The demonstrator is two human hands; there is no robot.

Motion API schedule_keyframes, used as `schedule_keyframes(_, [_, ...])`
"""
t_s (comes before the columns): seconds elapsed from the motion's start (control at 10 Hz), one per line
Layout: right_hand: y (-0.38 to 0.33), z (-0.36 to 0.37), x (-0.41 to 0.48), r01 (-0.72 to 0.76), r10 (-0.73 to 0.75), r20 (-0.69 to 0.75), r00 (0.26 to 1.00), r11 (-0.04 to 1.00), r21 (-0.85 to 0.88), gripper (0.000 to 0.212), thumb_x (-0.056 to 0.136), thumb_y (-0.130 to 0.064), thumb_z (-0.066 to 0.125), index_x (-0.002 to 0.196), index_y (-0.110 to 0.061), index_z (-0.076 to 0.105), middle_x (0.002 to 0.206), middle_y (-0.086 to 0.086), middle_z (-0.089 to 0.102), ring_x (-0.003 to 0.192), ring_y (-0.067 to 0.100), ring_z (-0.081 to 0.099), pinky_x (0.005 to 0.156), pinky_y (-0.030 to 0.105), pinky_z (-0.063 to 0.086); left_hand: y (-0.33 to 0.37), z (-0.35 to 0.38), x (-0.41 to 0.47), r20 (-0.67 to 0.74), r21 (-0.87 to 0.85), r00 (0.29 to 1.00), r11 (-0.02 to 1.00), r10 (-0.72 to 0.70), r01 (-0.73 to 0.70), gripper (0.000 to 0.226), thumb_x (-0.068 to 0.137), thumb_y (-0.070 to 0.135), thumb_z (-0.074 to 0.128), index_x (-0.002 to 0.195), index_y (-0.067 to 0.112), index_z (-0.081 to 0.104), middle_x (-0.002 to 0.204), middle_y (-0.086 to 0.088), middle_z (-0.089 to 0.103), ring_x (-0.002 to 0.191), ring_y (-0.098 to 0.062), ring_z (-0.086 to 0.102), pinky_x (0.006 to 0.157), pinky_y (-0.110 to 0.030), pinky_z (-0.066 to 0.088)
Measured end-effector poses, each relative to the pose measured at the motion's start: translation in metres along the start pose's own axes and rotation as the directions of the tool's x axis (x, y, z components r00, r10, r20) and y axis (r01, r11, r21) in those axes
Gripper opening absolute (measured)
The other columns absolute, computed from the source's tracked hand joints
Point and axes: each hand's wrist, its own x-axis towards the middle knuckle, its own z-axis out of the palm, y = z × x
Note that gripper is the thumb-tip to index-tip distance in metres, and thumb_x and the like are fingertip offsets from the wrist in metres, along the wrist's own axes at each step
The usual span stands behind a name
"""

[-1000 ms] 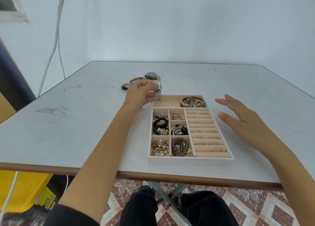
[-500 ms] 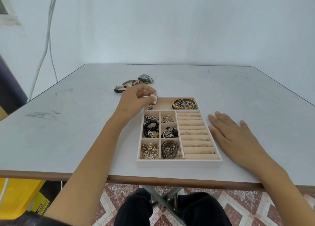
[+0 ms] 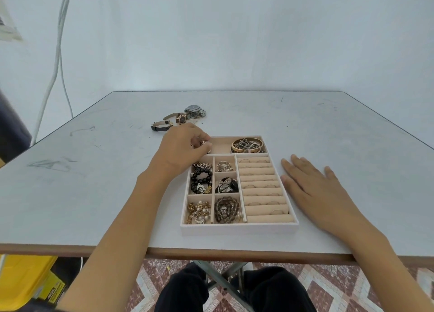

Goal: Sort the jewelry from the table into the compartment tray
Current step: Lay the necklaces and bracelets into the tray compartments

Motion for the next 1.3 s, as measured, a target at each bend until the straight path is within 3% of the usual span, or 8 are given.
schedule_keyframes(0.3, [0.0000, -0.0008, -0.0003, 0.000, 0.000, -0.007, 1.000, 1.000, 0.018, 0.053, 0.100, -0.045, 0.015, 0.152, -0.032, 0.009, 0.160, -0.012, 0.000, 0.146, 0.004, -0.004, 0.119, 0.040, -0.003, -0.0003, 0.0017, 0.0005, -0.020, 0.063, 0.997, 0.995, 0.079, -0.078, 0.012, 0.083, 0.026, 0.067, 0.090, 0.020, 0.075, 0.083, 0.003, 0.067, 0.074, -0.011, 0.062, 0.080, -0.033, 0.050])
schedule_keyframes(0.4, [-0.0001, -0.0001, 0.0003, -0.001, 0.001, -0.010, 1.000, 1.000, 0.018, 0.053, 0.101, -0.045, 0.016, 0.152, -0.032, 0.010, 0.160, -0.012, 0.000, 0.146, 0.004, -0.003, 0.119, 0.040, -0.003, -0.0021, 0.0031, 0.0004, -0.070, 0.164, 0.992, 0.982, 0.102, -0.089, 0.019, 0.080, 0.037, 0.060, 0.085, 0.026, 0.074, 0.077, 0.010, 0.066, 0.083, -0.014, 0.054, 0.087, -0.035, 0.037])
schedule_keyframes(0.5, [-0.0003, 0.0002, 0.0000, -0.002, 0.002, -0.009, 1.000, 1.000, 0.020, 0.053, 0.101, -0.044, 0.017, 0.152, -0.032, 0.011, 0.160, -0.012, 0.001, 0.146, 0.004, -0.003, 0.119, 0.040, -0.003, -0.0047, 0.0027, 0.0002, -0.128, 0.237, 0.989, 0.971, 0.077, -0.045, 0.010, 0.084, 0.039, 0.063, 0.083, 0.034, 0.072, 0.079, 0.014, 0.067, 0.091, -0.015, 0.046, 0.084, -0.029, 0.021])
schedule_keyframes(0.6, [0.0000, 0.0006, 0.0002, 0.001, 0.000, -0.014, 1.000, 1.000, 0.030, 0.053, 0.101, -0.044, 0.017, 0.152, -0.032, 0.011, 0.160, -0.012, 0.001, 0.146, 0.004, -0.003, 0.119, 0.040, -0.003, -0.0071, 0.0009, 0.0006, -0.162, 0.212, 0.987, 0.977, 0.017, 0.018, 0.010, 0.085, 0.041, 0.063, 0.077, 0.038, 0.069, 0.083, 0.013, 0.068, 0.089, -0.014, 0.046, 0.086, -0.029, 0.020])
schedule_keyframes(0.8, [0.0005, 0.0009, 0.0004, -0.002, 0.003, -0.014, 1.000, 1.000, 0.029, 0.053, 0.101, -0.045, 0.017, 0.152, -0.032, 0.012, 0.160, -0.012, 0.001, 0.146, 0.004, -0.002, 0.119, 0.039, -0.004, -0.0076, -0.0002, 0.0020, -0.177, 0.088, 0.983, 0.994, -0.051, 0.068, 0.012, 0.084, 0.037, 0.066, 0.073, 0.041, 0.064, 0.073, 0.012, 0.066, 0.080, -0.012, 0.053, 0.086, -0.032, 0.028])
schedule_keyframes(0.9, [0.0004, 0.0004, 0.0000, -0.002, 0.003, -0.014, 1.000, 1.000, 0.031, 0.053, 0.101, -0.045, 0.017, 0.152, -0.032, 0.012, 0.160, -0.012, 0.002, 0.146, 0.004, -0.002, 0.119, 0.039, -0.004, -0.0088, 0.0004, 0.0021, -0.170, 0.094, 0.984, 0.993, -0.050, 0.066, 0.011, 0.085, 0.036, 0.065, 0.074, 0.039, 0.065, 0.067, 0.018, 0.061, 0.068, -0.003, 0.050, 0.083, -0.031, 0.025])
schedule_keyframes(1.1, [0.0010, 0.0009, 0.0004, 0.001, -0.001, -0.019, 1.000, 0.999, 0.033, 0.053, 0.101, -0.045, 0.016, 0.152, -0.032, 0.011, 0.160, -0.012, 0.002, 0.146, 0.003, -0.003, 0.119, 0.039, -0.004, -0.0074, 0.0022, 0.0021, -0.164, 0.273, 0.983, 0.962, 0.076, -0.029, 0.012, 0.088, 0.034, 0.057, 0.082, 0.034, 0.068, 0.073, 0.016, 0.064, 0.077, -0.012, 0.047, 0.085, -0.034, 0.025])
schedule_keyframes(1.3, [0.0011, 0.0014, 0.0002, 0.003, -0.002, -0.025, 1.000, 1.000, 0.025, 0.053, 0.101, -0.045, 0.016, 0.152, -0.032, 0.011, 0.160, -0.012, 0.002, 0.146, 0.004, -0.002, 0.119, 0.039, -0.003, -0.0018, 0.0033, 0.0068, -0.131, 0.371, 0.989, 0.929, 0.069, -0.016, 0.027, 0.085, 0.053, 0.049, 0.080, 0.035, 0.068, 0.069, 0.014, 0.065, 0.082, -0.012, 0.050, 0.090, -0.037, 0.027])
